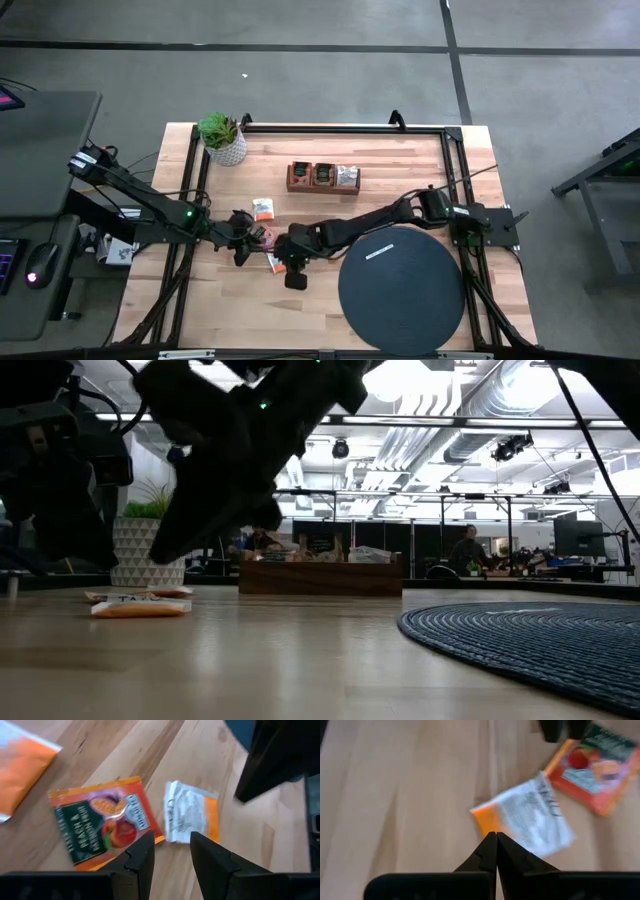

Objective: Pick & Place Tea
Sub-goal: Put the white orange tea sachet into the right section of the wooden organizer

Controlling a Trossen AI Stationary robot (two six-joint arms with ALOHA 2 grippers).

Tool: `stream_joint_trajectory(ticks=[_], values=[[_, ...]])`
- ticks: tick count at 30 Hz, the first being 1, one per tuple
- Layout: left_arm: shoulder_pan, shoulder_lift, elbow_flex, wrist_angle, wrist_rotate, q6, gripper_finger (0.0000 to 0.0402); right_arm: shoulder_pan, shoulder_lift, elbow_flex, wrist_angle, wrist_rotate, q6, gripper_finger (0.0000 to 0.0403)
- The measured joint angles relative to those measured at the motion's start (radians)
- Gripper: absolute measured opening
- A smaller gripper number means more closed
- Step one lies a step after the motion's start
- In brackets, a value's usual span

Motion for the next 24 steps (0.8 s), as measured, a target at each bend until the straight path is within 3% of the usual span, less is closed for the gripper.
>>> stream_joint_trajectory(ticks=[16, 24], values=[[0.0, 0.143, 0.0, 0.118, 0.025, -0.003, 0.0123, 0.047, 0.048, 0.0, -0.004, 0.149, 0.26, 0.0], [0.0, 0.175, 0.0, 0.156, 0.021, -0.003, 0.0123, 0.054, 0.055, 0.001, -0.071, 0.134, 0.296, 0.0]])
